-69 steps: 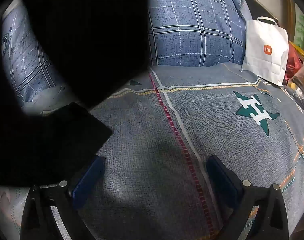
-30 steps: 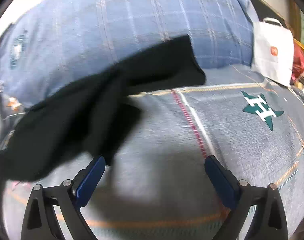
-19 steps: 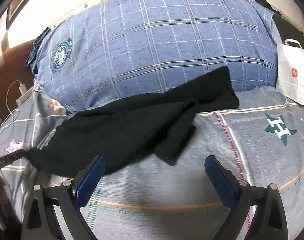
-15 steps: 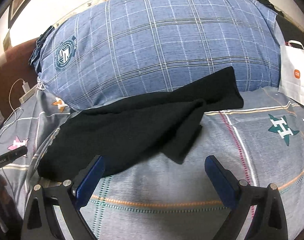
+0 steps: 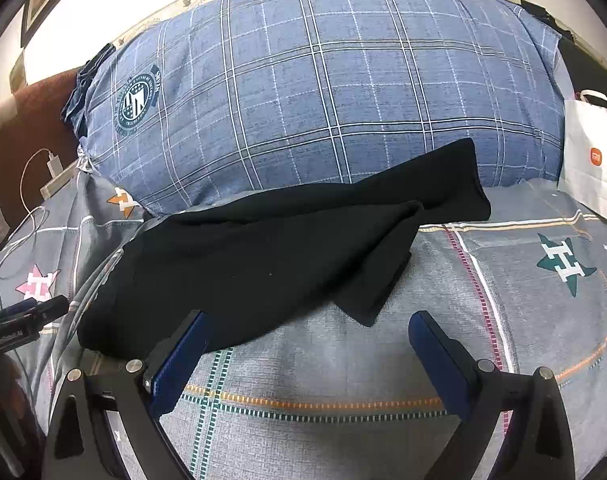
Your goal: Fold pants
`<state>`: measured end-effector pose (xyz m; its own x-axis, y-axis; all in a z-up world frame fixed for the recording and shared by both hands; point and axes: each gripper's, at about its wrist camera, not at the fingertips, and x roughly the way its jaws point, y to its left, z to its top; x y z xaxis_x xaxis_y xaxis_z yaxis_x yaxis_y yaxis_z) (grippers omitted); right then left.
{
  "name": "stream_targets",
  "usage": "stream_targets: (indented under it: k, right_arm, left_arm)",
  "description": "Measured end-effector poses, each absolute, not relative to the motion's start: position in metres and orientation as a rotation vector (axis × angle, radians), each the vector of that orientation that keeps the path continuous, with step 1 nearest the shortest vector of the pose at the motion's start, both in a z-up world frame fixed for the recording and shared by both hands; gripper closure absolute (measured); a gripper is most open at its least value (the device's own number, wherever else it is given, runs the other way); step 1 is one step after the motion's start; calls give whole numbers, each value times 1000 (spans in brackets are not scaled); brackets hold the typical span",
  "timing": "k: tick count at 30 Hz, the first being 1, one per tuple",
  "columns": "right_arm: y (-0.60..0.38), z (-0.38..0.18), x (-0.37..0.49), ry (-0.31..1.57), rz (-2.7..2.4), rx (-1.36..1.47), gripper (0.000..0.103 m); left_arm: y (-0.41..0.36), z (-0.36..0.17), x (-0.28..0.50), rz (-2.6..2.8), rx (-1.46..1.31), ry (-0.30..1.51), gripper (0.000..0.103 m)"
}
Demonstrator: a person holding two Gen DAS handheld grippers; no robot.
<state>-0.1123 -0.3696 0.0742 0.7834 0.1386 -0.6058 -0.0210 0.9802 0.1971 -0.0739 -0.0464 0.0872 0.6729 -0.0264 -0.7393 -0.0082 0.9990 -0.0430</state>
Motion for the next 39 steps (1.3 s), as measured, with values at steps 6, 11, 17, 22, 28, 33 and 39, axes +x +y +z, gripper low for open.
stream_targets:
  k: [6,11,17,22,28,33,39]
  right_arm:
    - [-363,73,-109,669,90,176,4]
    - [-361,70,-108,671,93,174,4]
    - [-366,64,-106,687,77,185,4]
    - [-377,59,-107,696,49,189,4]
    - [-400,47,-104,733,11,239,4]
    - [-395,42,-97,737,99,301,4]
    - [-369,30,-62,786,219,351,16]
  left_arm:
    - [-49,86,-72,-9,-35,834,1]
    - [-50,81,-72,-10,-42,848,1]
    - [-48,76,-73,-30,-78,873,1]
    - [-46,62,-79,-67,-144,923,1]
    - [-43,35,-73,-48,-245,994,1]
    - [-51,26,-65,-42,-281,1017,1]
    - [-60,17,-48,-11,-294,989,1]
